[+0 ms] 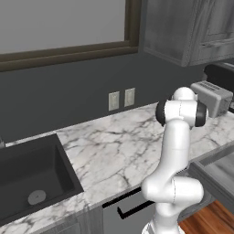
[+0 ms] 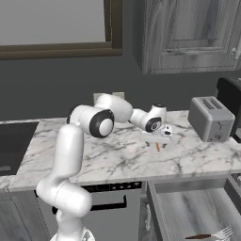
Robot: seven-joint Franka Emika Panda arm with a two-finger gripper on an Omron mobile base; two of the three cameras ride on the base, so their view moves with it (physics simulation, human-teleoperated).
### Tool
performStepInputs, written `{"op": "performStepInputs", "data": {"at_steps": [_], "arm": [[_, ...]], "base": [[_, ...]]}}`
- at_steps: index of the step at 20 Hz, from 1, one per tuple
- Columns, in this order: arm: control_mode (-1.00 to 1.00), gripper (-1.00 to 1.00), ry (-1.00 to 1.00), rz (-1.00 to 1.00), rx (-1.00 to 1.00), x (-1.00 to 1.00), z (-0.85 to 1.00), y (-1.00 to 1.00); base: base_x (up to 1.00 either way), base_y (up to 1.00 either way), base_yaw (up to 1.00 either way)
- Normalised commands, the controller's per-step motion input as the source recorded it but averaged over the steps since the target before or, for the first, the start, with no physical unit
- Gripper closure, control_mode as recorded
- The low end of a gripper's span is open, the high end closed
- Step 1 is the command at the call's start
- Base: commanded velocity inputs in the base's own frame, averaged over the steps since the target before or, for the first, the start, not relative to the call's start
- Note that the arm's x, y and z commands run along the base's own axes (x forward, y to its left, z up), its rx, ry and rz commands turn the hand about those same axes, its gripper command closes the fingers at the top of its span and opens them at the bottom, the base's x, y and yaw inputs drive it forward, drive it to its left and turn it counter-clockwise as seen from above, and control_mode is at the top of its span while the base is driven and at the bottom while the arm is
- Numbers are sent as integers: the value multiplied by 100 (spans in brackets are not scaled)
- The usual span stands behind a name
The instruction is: Organize the utensils by type. Pick up the wooden spoons from the counter and place them in the open cabinet. Then pick up the metallic utensils from the counter and place them in the open drawer.
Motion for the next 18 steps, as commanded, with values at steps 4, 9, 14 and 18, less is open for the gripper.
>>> {"op": "performStepInputs", "data": {"at_steps": [4, 9, 14, 18], "arm": [[-100, 100, -1, 0, 0, 6, -36, 0], [-100, 100, 0, 0, 0, 15, -30, 0], [-100, 100, 2, 0, 0, 2, -10, 0], [-100, 100, 2, 0, 0, 2, -20, 0]], "base": [[0, 0, 0], [0, 0, 0], [0, 0, 0], [0, 0, 0]]}}
